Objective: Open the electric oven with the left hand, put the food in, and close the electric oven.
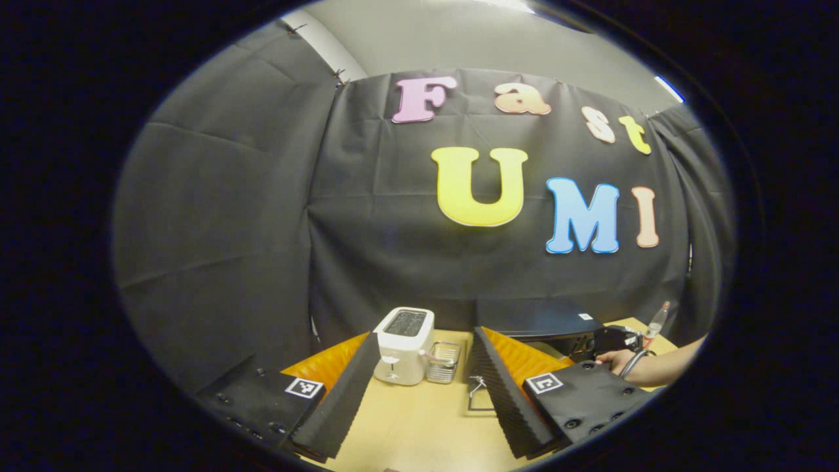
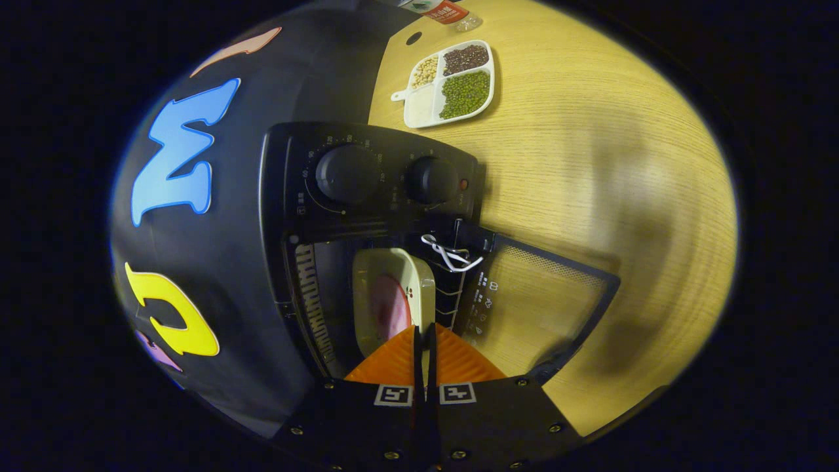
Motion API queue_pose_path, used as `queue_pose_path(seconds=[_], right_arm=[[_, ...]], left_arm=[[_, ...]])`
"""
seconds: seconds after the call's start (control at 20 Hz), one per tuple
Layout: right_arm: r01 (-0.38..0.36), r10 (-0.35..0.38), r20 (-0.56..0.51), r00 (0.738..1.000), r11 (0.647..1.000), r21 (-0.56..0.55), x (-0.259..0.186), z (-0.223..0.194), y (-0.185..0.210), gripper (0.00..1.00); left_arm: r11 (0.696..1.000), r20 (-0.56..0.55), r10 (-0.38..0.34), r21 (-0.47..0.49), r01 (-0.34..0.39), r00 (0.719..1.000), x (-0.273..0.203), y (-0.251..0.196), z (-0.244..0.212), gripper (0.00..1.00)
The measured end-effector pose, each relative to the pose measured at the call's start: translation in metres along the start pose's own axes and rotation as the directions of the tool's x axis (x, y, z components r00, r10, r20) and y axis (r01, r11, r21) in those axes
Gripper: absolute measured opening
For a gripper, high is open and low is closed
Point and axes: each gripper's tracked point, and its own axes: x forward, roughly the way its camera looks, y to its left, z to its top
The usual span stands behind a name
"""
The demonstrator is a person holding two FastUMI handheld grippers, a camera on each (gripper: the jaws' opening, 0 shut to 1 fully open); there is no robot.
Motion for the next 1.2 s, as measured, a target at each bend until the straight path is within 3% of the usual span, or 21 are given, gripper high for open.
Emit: queue_pose_path(seconds=[0.05,0.1,0.2,0.35,0.4,0.45,0.6,0.7,0.8,0.85,0.95,1.05,1.1,1.15,1.2], right_arm=[[-0.005,0.005,0.017,1.000,1.000,0.022,0.009,0.001,0.003,0.01],[-0.008,0.006,0.032,0.999,0.999,0.047,0.018,-0.002,0.006,0.01],[-0.017,0.012,0.060,0.998,0.996,0.087,0.031,-0.005,0.011,0.01],[-0.044,0.031,0.107,0.994,0.991,0.129,0.048,-0.005,0.023,0.01],[-0.046,0.032,0.110,0.993,0.991,0.126,0.051,-0.005,0.027,0.01],[-0.039,0.029,0.100,0.995,0.993,0.109,0.055,-0.006,0.029,0.01],[-0.014,0.010,0.078,0.997,0.998,0.060,0.053,-0.011,0.027,0.01],[-0.014,0.010,0.069,0.998,0.999,0.048,0.046,-0.008,0.025,0.01],[-0.034,0.033,0.030,0.999,0.999,0.031,0.043,-0.012,0.025,0.04],[-0.043,0.043,0.009,0.999,0.999,0.008,0.040,-0.014,0.024,0.07],[-0.065,0.063,-0.030,0.998,0.997,-0.047,0.031,-0.014,0.023,0.13],[-0.060,0.051,-0.072,0.996,0.991,-0.119,0.016,-0.017,0.018,0.27],[-0.063,0.049,-0.085,0.995,0.984,-0.167,0.006,-0.016,0.016,0.14],[-0.066,0.046,-0.098,0.994,0.974,-0.219,-0.004,-0.015,0.013,0.28],[-0.064,0.038,-0.103,0.994,0.963,-0.261,-0.016,-0.019,0.007,0.29]], left_arm=[[1.000,-0.002,0.014,0.005,-0.014,1.000,-0.003,0.007,0.002,1.00],[0.999,-0.005,0.030,0.014,-0.030,1.000,-0.004,0.013,0.001,0.92],[0.998,-0.011,0.060,0.026,-0.060,0.998,-0.010,0.026,0.002,1.00],[0.996,-0.034,0.086,0.030,-0.085,0.996,-0.011,0.034,-0.003,1.00],[0.996,-0.038,0.089,0.032,-0.088,0.995,-0.012,0.035,-0.005,0.92],[0.996,-0.038,0.089,0.034,-0.088,0.995,-0.011,0.035,-0.005,1.00],[0.997,-0.031,0.066,0.032,-0.066,0.997,-0.005,0.022,0.001,1.00],[0.999,-0.023,0.038,0.031,-0.037,0.999,0.000,0.007,0.005,0.93],[0.999,-0.012,0.008,0.039,-0.007,1.000,0.004,-0.007,0.009,1.00],[0.999,-0.008,-0.006,0.041,0.006,1.000,0.005,-0.014,0.010,0.96],[0.999,-0.001,-0.034,0.041,0.034,0.999,0.007,-0.029,0.014,1.00],[0.997,0.003,-0.061,0.037,0.060,0.998,0.009,-0.044,0.014,0.97],[0.997,0.002,-0.075,0.033,0.075,0.997,0.009,-0.051,0.013,1.00],[0.996,0.004,-0.089,0.030,0.088,0.996,0.010,-0.059,0.013,0.97],[0.994,0.006,-0.102,0.029,0.102,0.995,0.011,-0.067,0.013,0.97]])
